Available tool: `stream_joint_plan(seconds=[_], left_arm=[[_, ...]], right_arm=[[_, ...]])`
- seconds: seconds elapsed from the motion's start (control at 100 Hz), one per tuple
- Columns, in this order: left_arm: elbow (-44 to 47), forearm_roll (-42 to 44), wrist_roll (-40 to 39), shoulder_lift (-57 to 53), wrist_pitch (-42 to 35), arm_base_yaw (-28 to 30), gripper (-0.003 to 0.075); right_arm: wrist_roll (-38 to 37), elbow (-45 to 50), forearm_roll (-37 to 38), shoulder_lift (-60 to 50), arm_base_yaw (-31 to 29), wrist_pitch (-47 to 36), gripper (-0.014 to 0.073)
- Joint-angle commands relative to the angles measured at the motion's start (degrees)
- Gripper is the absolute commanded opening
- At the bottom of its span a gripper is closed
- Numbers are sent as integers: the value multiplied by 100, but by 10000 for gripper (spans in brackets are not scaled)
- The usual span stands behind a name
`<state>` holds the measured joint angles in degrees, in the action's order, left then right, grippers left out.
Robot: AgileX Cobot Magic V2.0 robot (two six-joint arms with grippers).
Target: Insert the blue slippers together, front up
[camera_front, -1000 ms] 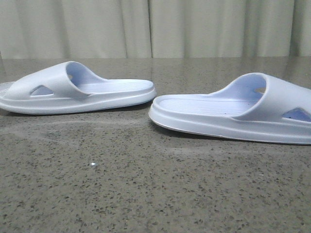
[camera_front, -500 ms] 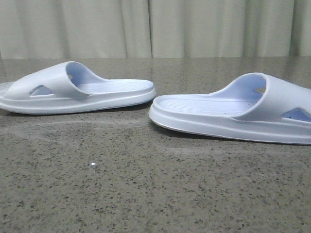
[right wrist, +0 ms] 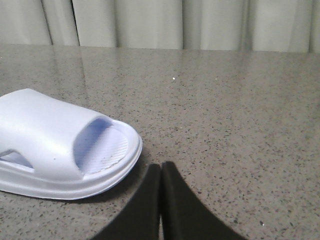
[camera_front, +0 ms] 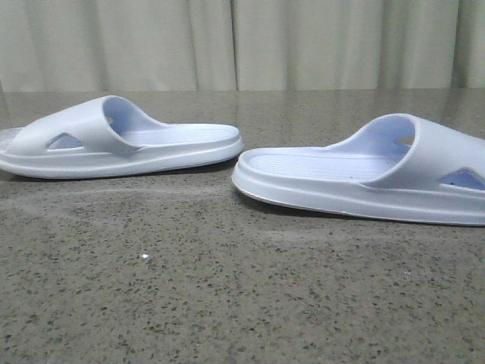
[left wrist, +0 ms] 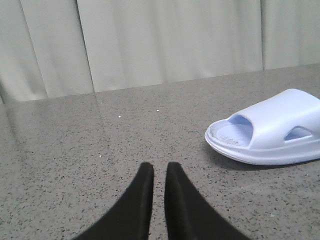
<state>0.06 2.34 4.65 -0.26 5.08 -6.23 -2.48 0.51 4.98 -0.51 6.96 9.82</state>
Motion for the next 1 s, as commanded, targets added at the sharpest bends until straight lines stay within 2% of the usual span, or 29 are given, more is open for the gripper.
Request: stream_joint_plan(seconds=[0.0, 0.26, 0.59, 0.75, 0.9, 0.99], left_arm=[[61, -7, -60, -168, -445, 34, 16], [61, -7, -60, -168, -455, 34, 16], [61, -121, -60, -168, -508, 34, 16], [61, -1338, -60, -168, -774, 34, 15], [22, -3197, -60, -168, -960, 34, 15], [-139, -3623, -60, -168, -711, 34, 15]], right_arm=[[26, 123, 83, -129, -54, -422, -107], [26, 123, 83, -129, -54, -450, -107], [26, 123, 83, -129, -54, -1492, -107], [26, 123, -83, -129, -54, -1504, -107], [-411, 52, -888, -129, -54, -1477, -107], [-480, -154, -1189, -129, -54, -1360, -107]])
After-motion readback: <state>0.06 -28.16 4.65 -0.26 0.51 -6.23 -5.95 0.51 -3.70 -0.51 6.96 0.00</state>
